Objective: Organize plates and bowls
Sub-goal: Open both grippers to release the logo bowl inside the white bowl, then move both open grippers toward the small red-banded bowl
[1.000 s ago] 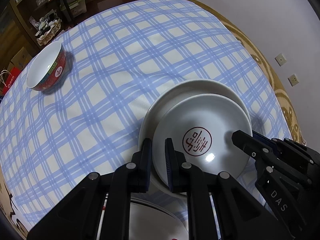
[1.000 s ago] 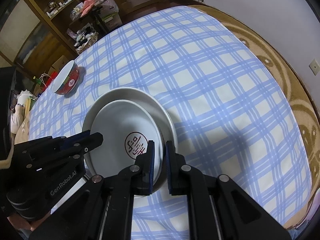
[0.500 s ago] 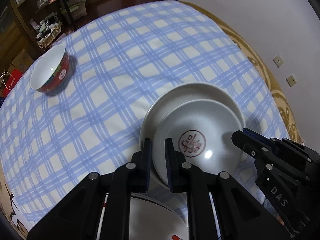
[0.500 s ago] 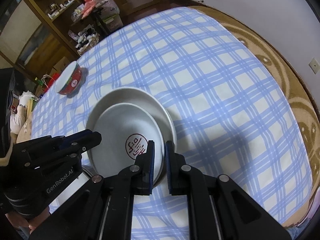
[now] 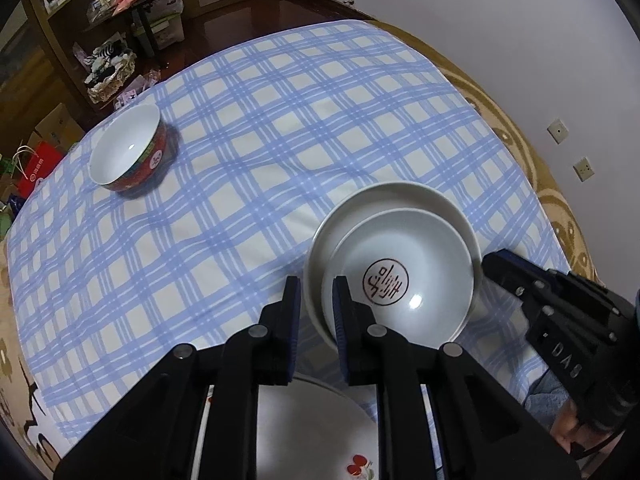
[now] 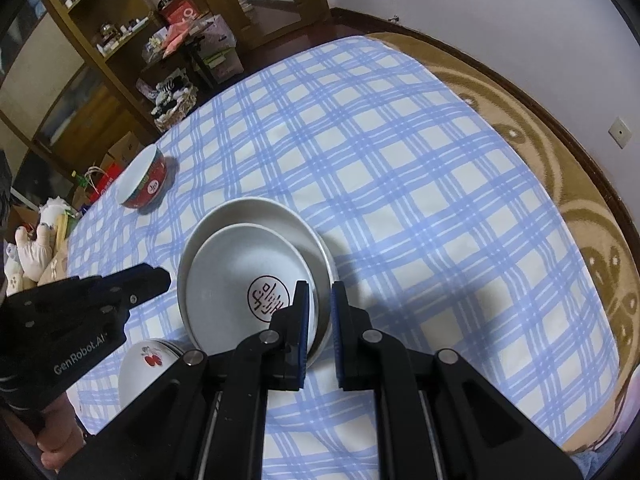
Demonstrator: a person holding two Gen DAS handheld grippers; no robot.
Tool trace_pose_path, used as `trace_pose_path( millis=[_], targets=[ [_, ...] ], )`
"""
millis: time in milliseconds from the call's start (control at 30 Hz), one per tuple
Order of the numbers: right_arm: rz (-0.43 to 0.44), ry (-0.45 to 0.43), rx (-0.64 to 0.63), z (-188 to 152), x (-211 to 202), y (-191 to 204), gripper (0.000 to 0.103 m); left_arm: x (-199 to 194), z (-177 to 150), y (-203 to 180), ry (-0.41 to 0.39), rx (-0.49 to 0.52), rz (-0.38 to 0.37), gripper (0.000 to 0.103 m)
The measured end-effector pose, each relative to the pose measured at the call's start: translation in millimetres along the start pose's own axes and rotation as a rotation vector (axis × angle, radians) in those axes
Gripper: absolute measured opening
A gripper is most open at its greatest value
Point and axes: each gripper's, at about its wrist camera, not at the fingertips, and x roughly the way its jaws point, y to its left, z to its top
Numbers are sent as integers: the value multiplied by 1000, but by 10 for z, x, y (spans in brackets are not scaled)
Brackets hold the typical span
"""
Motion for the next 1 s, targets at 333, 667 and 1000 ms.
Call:
trace_pose_path(
  millis=[333,667,1000],
  targets=[
    [-44,-50,-36,29,-154,130,45,-206,-108,199,-21,-19,31,24],
    [-93,-149,-90,54,-400,368,85,-573,-174,549,-89,-41,82,51],
    [-132,-224,-129,-35,-522,715,103,-862,-289,930,-162,-25,216,83]
  ],
)
